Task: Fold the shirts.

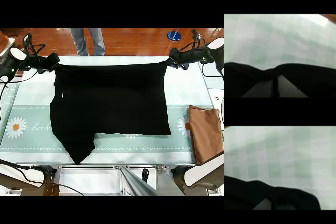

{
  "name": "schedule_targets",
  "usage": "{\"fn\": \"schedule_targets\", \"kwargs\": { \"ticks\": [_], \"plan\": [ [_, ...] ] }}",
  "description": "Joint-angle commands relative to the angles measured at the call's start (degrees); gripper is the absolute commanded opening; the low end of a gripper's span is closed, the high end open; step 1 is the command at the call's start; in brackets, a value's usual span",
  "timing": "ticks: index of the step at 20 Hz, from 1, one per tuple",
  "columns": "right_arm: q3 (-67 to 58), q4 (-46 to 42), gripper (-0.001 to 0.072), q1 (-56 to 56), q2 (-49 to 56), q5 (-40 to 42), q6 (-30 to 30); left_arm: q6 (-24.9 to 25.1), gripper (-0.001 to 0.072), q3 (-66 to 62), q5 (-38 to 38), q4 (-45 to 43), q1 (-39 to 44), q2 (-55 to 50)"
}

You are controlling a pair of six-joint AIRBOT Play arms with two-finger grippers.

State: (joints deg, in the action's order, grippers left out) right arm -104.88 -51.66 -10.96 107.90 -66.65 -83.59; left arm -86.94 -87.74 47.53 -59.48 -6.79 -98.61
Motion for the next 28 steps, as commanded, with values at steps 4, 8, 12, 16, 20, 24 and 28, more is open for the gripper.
{"fn": "schedule_targets", "kwargs": {
  "ticks": [4, 8, 12, 16, 20, 24, 28],
  "plan": [
    [-1.5, -7.1, 0.0027, 0.0, 0.1, -15.9, 2.2, 11.2, 0.0019, -2.7, 27.5, -3.9, -2.2, -1.1],
    [-0.4, -17.2, 0.0027, 0.0, 0.2, -21.2, 0.8, 10.2, 0.0019, -2.6, 34.1, -8.7, -2.5, -1.6],
    [4.1, -19.1, 0.0027, 0.0, 0.3, -22.0, 0.9, 10.2, 0.0019, -2.6, 37.1, -8.7, -2.4, -2.9],
    [7.3, -18.3, 0.0027, 0.1, 1.2, -19.9, 1.1, 10.2, 0.0019, -2.6, 38.2, -8.7, -1.9, -3.9],
    [7.3, -17.9, 0.0027, 0.1, 1.8, -19.9, 0.9, 10.2, 0.0019, -2.6, 41.5, -8.7, -1.1, -6.1],
    [7.3, -17.9, 0.0413, 0.1, 1.7, -20.2, -0.4, 7.6, 0.0363, -2.6, 42.8, -8.7, -1.1, -6.8],
    [7.3, -19.7, 0.0413, -2.0, -2.5, -21.3, -2.2, 5.2, 0.0509, -2.2, 45.5, -14.0, -1.5, -3.5]
  ]
}}
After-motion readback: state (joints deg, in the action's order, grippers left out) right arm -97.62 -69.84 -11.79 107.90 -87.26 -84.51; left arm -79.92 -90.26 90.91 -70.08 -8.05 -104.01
